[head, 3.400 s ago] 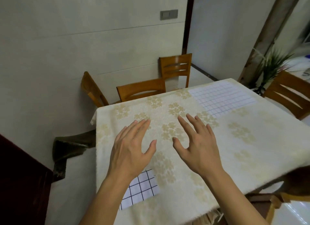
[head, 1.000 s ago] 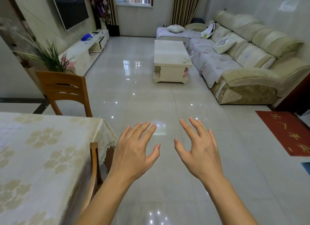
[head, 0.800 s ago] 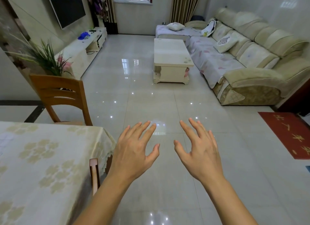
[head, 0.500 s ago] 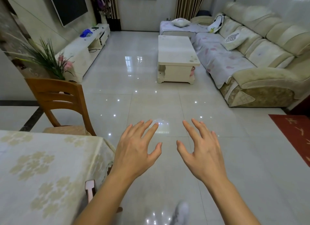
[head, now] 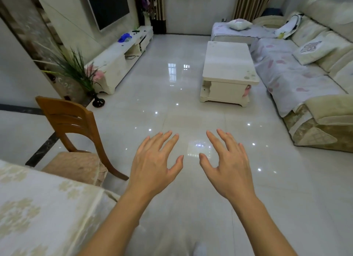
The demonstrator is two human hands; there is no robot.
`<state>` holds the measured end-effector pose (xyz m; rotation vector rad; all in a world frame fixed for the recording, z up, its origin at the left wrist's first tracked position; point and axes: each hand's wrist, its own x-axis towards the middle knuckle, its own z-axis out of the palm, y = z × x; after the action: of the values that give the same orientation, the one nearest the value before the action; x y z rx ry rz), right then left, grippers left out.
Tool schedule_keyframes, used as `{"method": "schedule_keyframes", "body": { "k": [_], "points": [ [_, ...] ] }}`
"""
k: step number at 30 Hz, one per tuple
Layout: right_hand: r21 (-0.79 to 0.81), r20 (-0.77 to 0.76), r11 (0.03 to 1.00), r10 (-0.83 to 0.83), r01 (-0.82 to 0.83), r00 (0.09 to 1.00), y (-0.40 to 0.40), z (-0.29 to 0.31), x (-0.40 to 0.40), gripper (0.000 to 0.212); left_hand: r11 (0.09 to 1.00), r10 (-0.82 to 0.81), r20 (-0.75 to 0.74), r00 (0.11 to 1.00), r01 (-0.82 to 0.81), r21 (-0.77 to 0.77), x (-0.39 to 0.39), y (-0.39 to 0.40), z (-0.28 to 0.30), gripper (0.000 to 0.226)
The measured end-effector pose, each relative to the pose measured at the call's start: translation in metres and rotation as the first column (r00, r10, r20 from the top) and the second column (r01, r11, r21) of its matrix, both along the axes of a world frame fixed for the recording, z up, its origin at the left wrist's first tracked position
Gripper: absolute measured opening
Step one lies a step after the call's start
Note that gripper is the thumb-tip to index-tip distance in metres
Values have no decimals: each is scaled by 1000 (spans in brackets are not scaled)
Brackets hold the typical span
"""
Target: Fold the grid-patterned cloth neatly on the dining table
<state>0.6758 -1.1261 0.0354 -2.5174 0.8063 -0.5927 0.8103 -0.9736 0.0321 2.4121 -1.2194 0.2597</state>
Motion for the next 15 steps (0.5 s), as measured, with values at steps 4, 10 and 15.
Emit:
{"method": "schedule_keyframes", "body": {
  "k": [4,10,15],
  "points": [
    [13,1,997,74,-74,997,-45,1,37,67,997,71,-8,997,-71,-25,22,-39,1,59],
    [38,-19,984,176,-175,984,-75,-9,95,64,984,178,-26,984,-178,4,56,-61,-1,61],
    [39,-13,963,269,-268,963,-88,-21,161,61,954,292,-19,956,-290,80,104,-65,-9,63]
  ]
}}
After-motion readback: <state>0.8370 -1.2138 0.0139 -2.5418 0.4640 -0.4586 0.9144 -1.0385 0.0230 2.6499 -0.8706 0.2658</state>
